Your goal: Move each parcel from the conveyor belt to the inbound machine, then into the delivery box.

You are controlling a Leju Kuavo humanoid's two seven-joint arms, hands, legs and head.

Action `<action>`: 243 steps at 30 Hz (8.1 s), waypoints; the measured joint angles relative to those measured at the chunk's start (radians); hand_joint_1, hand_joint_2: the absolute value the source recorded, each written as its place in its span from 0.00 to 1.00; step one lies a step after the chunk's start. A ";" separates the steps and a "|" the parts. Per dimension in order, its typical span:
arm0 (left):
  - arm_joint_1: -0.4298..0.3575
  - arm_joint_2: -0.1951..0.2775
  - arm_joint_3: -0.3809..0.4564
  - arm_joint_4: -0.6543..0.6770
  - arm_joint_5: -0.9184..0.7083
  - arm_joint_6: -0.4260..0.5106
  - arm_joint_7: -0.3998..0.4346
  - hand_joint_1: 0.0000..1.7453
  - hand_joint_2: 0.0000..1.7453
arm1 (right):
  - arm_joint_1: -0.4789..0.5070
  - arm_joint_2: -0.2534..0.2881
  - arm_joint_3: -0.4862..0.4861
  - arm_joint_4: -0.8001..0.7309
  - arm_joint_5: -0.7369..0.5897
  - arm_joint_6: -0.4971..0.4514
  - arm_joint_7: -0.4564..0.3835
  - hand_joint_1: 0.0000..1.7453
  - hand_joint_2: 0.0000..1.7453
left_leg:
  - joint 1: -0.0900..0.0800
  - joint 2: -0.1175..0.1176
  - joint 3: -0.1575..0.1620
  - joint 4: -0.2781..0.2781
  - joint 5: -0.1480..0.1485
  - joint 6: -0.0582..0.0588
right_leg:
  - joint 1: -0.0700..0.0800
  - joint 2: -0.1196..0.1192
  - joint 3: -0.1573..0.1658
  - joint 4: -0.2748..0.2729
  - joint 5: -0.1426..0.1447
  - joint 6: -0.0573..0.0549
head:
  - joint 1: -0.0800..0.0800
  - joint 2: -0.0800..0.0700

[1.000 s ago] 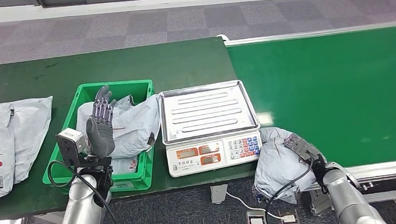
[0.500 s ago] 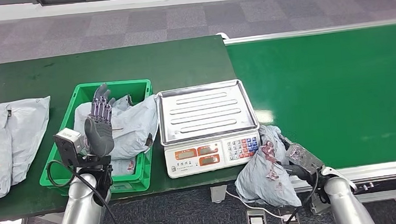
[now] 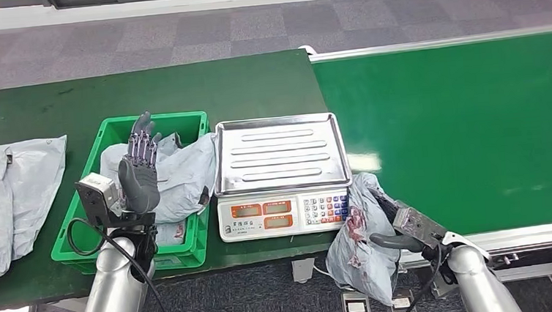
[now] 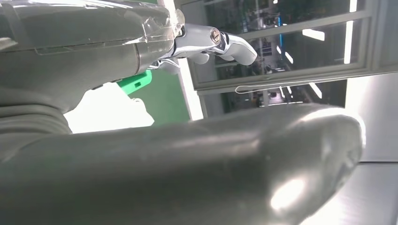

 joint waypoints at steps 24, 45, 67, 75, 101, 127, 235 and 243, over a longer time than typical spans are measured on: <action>0.041 -0.002 0.000 -0.017 -0.036 0.000 0.047 0.00 0.00 | -0.113 0.008 0.097 0.153 0.284 -0.455 0.574 1.00 1.00 | 0.002 -0.005 0.005 0.000 0.001 0.000 | 0.001 -0.006 0.006 -0.001 -0.001 -0.001 | 0.000 0.000; 0.077 -0.020 0.000 -0.057 -0.042 0.001 0.007 0.00 0.00 | 0.037 0.170 -0.098 -0.313 -0.053 -1.048 0.095 1.00 1.00 | -0.001 -0.019 -0.006 0.000 0.004 0.001 | -0.001 -0.018 -0.001 0.000 -0.001 0.001 | 0.000 0.000; 0.005 -0.037 -0.018 0.006 -0.010 0.012 -0.035 0.00 0.00 | 0.133 0.285 -0.212 -0.814 -0.285 -1.301 -0.159 1.00 1.00 | -0.003 -0.019 -0.009 0.000 0.005 0.003 | -0.003 -0.019 -0.003 0.000 -0.002 0.002 | 0.000 0.000; 0.017 -0.046 -0.021 -0.040 0.064 0.055 -0.152 0.00 0.00 | -0.062 0.234 -0.081 -0.584 -0.134 -1.231 -0.142 1.00 1.00 | -0.004 -0.015 -0.011 0.000 0.009 0.004 | -0.004 -0.016 -0.006 0.001 0.003 0.004 | 0.000 0.000; 0.002 -0.054 -0.098 -0.045 0.078 0.165 -0.173 0.00 0.00 | -0.542 0.243 0.237 0.251 -0.360 -0.595 0.288 1.00 1.00 | -0.004 -0.020 -0.016 0.000 0.015 0.003 | -0.004 -0.019 -0.010 0.003 0.006 0.004 | 0.000 0.000; -0.044 -0.049 -0.138 0.039 0.096 0.136 -0.167 0.00 0.00 | -0.630 0.300 0.578 0.708 -0.075 -0.734 0.517 0.26 1.00 | -0.003 -0.019 -0.007 0.000 0.015 0.003 | -0.003 -0.020 -0.003 0.002 0.006 0.003 | 0.000 0.000; -0.197 -0.115 -0.396 0.407 -0.347 0.658 -0.241 1.00 1.00 | 0.218 0.127 0.190 -0.700 -0.382 -1.292 -0.159 0.00 1.00 | -0.007 -0.024 -0.017 0.001 0.014 0.009 | -0.007 -0.023 -0.009 0.001 0.006 0.009 | 0.000 0.000; -0.165 -0.088 -0.192 0.130 -0.828 0.778 -0.226 1.00 1.00 | 0.280 0.121 0.190 -0.758 -0.372 -1.302 -0.159 0.00 1.00 | -0.007 -0.023 -0.018 0.001 0.014 0.008 | -0.007 -0.023 -0.011 0.001 0.004 0.008 | 0.000 0.000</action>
